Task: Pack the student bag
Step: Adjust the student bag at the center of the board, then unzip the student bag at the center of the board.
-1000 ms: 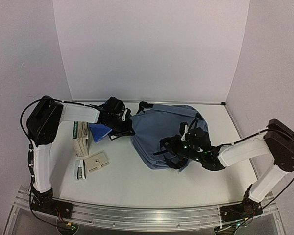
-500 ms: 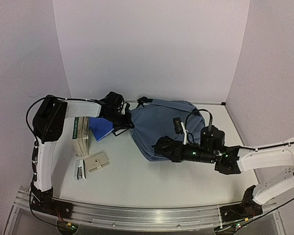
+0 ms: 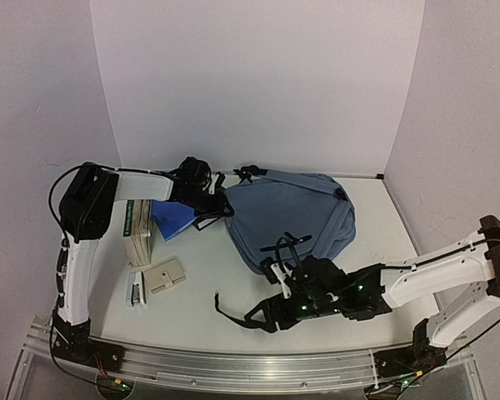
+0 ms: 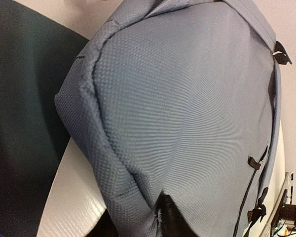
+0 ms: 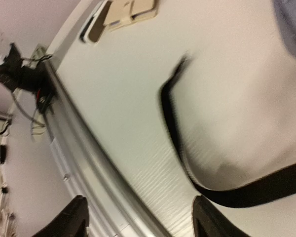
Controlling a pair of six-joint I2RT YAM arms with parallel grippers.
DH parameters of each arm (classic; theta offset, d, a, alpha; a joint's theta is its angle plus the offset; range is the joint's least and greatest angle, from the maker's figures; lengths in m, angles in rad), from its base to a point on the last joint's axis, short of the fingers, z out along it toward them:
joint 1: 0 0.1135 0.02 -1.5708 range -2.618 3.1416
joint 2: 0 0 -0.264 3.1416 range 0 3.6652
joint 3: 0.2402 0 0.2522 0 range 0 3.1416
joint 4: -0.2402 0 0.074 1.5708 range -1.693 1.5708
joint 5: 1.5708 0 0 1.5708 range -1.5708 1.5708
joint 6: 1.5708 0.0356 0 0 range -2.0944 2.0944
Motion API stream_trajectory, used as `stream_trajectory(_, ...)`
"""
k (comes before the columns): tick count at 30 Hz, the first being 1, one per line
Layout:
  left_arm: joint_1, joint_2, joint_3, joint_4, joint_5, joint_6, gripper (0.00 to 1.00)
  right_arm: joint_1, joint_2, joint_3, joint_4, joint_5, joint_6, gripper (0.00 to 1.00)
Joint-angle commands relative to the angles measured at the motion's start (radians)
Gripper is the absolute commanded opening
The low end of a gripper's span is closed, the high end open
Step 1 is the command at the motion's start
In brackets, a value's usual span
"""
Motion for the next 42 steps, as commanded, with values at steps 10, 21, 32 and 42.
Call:
stream_trajectory(10, -0.087, -0.301, -0.207, 0.040, -0.079, -0.106, 0.69, -0.310, -0.080, 0.262, -0.389, 0.345, -0.197, 0.70)
stream_trajectory(21, -0.158, -0.337, -0.396, 0.191, -0.126, -0.365, 0.75, -0.541, 0.246, 0.468, -0.408, 0.230, -0.419, 0.55)
stream_trajectory(32, -0.171, -0.286, -0.466, 0.396, -0.039, -0.482, 0.65, -0.603, 0.453, 0.652, -0.458, 0.050, -0.532, 0.44)
stream_trajectory(42, -0.171, -0.233, -0.483, 0.445, -0.027, -0.529, 0.56, -0.606, 0.552, 0.728, -0.519, 0.175, -0.553, 0.37)
